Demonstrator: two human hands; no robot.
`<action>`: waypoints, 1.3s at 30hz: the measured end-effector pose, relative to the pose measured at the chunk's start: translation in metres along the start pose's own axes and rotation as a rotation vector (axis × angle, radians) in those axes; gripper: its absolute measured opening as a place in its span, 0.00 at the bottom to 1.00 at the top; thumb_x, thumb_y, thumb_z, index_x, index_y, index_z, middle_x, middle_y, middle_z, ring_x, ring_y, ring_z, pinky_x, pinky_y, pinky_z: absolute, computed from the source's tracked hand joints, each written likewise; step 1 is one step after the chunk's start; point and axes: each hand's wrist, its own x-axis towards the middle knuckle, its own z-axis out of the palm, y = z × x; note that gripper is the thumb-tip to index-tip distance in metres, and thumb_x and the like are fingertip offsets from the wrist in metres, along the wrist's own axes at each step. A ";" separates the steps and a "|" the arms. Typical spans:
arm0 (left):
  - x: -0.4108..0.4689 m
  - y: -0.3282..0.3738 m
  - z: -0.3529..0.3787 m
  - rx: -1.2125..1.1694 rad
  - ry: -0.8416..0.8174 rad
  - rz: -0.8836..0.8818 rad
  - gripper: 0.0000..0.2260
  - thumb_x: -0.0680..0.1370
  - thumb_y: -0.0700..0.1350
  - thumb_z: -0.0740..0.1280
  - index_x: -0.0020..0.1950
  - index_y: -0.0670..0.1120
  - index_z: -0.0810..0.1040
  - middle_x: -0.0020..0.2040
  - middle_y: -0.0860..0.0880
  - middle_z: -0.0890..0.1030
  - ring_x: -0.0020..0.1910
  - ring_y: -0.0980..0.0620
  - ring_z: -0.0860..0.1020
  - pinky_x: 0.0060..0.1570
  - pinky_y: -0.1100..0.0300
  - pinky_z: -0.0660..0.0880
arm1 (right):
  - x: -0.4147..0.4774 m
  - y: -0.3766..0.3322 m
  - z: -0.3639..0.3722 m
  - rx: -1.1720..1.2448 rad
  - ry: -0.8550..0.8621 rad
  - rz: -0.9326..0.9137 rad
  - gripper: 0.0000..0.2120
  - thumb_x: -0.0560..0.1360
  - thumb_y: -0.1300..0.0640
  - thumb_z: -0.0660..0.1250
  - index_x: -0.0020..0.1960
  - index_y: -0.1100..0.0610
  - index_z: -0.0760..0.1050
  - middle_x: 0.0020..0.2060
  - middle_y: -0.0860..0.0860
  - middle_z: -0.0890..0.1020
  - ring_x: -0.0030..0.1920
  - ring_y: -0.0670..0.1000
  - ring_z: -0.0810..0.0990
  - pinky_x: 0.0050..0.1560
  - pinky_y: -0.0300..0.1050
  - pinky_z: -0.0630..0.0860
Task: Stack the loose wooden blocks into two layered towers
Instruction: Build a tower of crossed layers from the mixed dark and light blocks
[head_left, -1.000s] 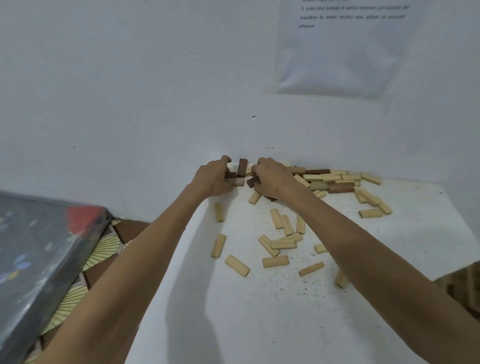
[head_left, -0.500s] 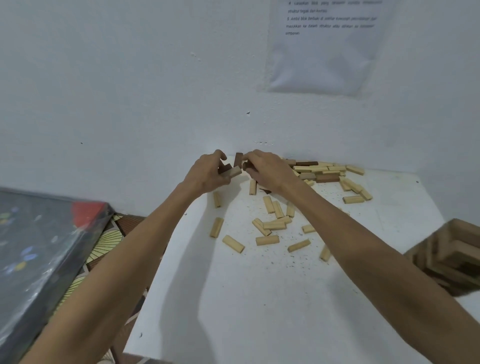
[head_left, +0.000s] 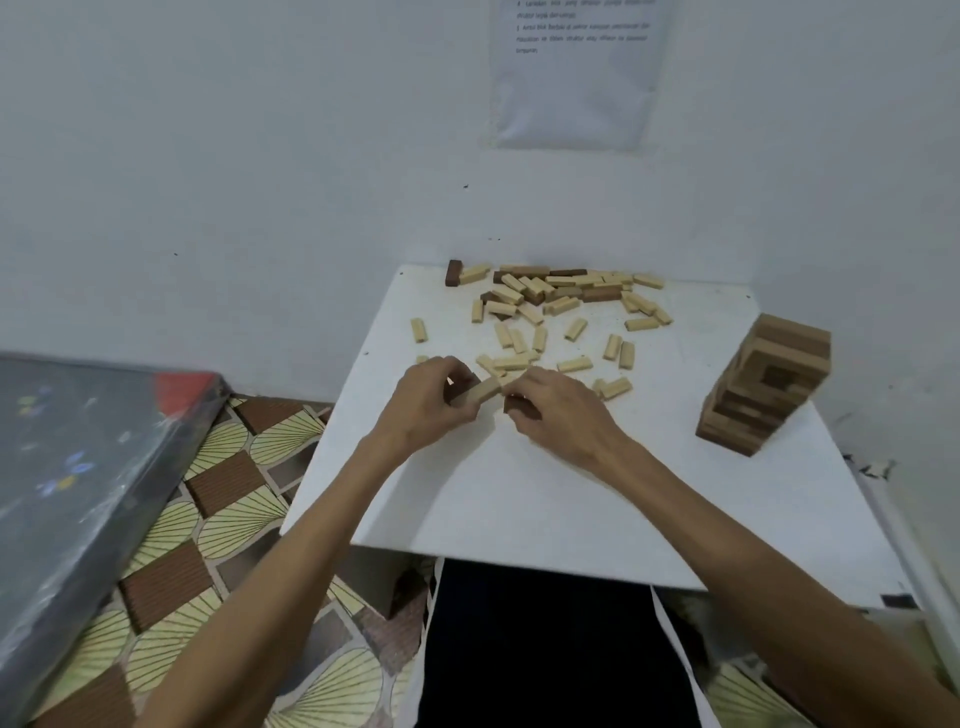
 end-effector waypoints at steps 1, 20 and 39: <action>-0.009 0.001 0.006 -0.004 0.004 -0.003 0.12 0.72 0.49 0.75 0.53 0.49 0.81 0.48 0.54 0.82 0.44 0.57 0.79 0.46 0.60 0.78 | -0.011 -0.002 0.003 -0.007 -0.017 0.005 0.12 0.80 0.57 0.68 0.61 0.57 0.81 0.54 0.51 0.82 0.53 0.55 0.80 0.44 0.53 0.79; -0.041 -0.003 0.004 -0.060 -0.402 0.002 0.34 0.72 0.45 0.78 0.75 0.50 0.69 0.65 0.54 0.73 0.51 0.58 0.80 0.50 0.66 0.78 | -0.063 0.014 0.017 0.304 -0.014 0.377 0.24 0.79 0.57 0.72 0.73 0.53 0.70 0.52 0.47 0.80 0.59 0.52 0.76 0.61 0.52 0.75; -0.027 -0.020 0.020 -0.070 -0.302 0.034 0.46 0.66 0.65 0.79 0.79 0.63 0.60 0.64 0.70 0.77 0.65 0.57 0.71 0.71 0.45 0.63 | -0.054 0.014 0.028 0.533 -0.146 0.320 0.51 0.66 0.39 0.81 0.80 0.39 0.54 0.70 0.35 0.75 0.76 0.40 0.62 0.78 0.56 0.60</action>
